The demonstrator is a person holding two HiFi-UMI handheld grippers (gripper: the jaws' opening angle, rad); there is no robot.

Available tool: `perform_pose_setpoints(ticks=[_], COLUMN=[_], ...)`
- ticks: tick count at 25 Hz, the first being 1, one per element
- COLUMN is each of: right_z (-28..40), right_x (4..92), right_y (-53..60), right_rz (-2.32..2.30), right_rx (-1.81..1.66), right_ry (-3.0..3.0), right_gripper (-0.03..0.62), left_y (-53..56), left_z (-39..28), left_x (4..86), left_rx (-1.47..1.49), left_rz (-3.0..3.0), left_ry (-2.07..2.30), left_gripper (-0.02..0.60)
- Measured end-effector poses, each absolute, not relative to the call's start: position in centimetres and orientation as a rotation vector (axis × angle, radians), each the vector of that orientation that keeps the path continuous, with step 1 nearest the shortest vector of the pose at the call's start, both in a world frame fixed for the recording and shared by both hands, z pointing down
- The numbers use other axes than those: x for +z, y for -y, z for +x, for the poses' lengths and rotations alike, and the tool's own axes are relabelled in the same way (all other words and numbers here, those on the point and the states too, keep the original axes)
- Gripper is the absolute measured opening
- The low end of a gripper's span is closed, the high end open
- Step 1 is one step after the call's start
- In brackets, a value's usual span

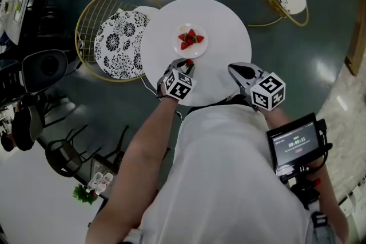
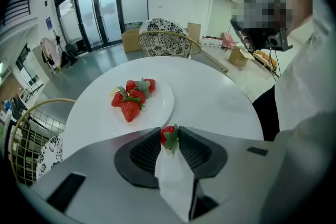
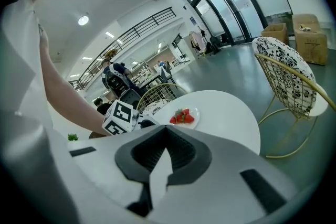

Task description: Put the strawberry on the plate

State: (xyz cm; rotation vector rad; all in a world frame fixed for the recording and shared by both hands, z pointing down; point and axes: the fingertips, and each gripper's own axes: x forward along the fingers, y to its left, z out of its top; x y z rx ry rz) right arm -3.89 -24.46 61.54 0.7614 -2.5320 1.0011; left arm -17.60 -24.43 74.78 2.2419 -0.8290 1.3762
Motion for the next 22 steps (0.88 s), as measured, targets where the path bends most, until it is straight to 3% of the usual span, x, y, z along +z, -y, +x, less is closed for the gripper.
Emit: perform_pose_setpoints(ticks=[22], right_z=[-4.7], right_x=[61.6], right_y=[24.4], right_rz=[0.691], right_rx=[0.944], right_ry=[2.571], right_gripper=[0.006], left_y=[25.0], left_z=[-17.2], left_x=[70.9], left_rx=[1.127], left_rz=[2.252], left_ry=[1.062], left_gripper=[0.101])
